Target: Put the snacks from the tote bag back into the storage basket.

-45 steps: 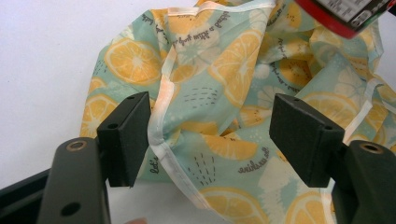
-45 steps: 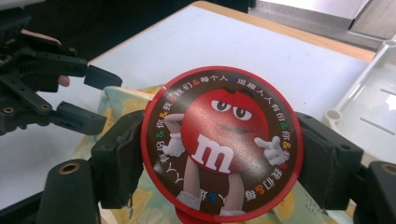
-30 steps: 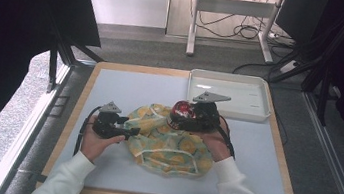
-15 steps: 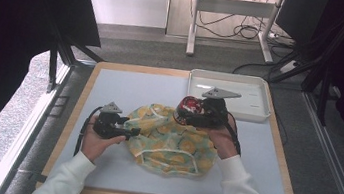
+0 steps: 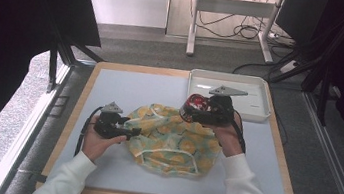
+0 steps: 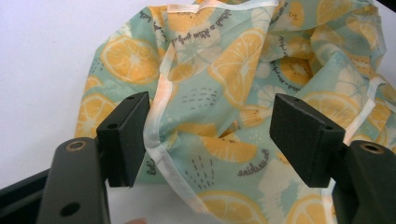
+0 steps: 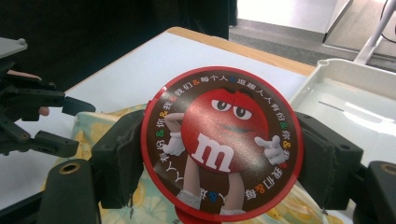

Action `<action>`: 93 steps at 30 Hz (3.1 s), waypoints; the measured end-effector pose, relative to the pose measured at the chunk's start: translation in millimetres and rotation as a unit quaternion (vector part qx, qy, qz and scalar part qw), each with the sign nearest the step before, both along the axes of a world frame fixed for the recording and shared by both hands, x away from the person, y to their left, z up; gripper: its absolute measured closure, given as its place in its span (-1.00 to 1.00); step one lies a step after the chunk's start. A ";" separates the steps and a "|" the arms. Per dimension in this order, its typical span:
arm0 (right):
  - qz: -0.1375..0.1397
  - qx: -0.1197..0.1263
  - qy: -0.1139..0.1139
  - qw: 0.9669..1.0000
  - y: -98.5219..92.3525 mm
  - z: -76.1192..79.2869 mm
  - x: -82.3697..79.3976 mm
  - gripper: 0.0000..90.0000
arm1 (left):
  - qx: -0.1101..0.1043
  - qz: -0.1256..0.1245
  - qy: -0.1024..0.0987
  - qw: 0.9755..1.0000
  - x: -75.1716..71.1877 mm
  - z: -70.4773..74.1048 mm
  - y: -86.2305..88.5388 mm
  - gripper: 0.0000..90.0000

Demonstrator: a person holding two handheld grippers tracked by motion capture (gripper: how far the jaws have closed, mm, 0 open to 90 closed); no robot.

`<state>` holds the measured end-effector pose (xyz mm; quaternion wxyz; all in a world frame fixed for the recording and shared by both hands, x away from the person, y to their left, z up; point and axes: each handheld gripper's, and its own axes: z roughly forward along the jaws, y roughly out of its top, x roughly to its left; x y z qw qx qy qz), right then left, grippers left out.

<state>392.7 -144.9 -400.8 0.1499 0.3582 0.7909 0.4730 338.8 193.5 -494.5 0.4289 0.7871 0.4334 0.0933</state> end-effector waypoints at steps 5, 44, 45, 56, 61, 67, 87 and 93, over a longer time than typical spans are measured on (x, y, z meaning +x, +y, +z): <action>-0.008 0.000 0.001 1.000 -3.1 1.1 6.0 -0.46 | -0.002 -0.001 -0.004 1.000 -0.2 2.1 -1.4 -0.32; -0.080 -0.037 0.032 0.996 -7.1 -4.7 85.4 -0.46 | -0.016 0.012 -0.014 1.000 -8.2 8.9 10.2 -0.34; -0.082 -0.036 0.034 0.995 -7.1 -5.1 87.4 -0.46 | -0.016 0.012 -0.013 1.000 -8.1 8.8 10.2 -0.34; -0.092 -0.053 0.043 0.993 -2.7 -19.3 108.5 -0.46 | -0.016 0.016 -0.012 1.000 -7.5 8.6 12.1 -0.34; -0.097 -0.068 0.046 0.992 -0.8 -31.7 118.3 -0.46 | -0.015 0.016 -0.010 1.000 -6.9 7.8 12.4 -0.34; -0.101 -0.077 0.052 0.991 0.7 -45.0 128.3 -0.47 | -0.015 0.017 -0.010 1.000 -6.3 7.1 13.0 -0.34; -0.103 -0.105 0.068 0.987 6.2 -70.6 140.7 -0.47 | -0.011 0.014 -0.007 1.000 -5.8 4.9 11.7 -0.34; -0.097 -0.113 0.079 0.986 9.1 -77.2 142.7 -0.49 | -0.013 0.013 -0.006 1.000 -5.8 4.4 11.3 -0.34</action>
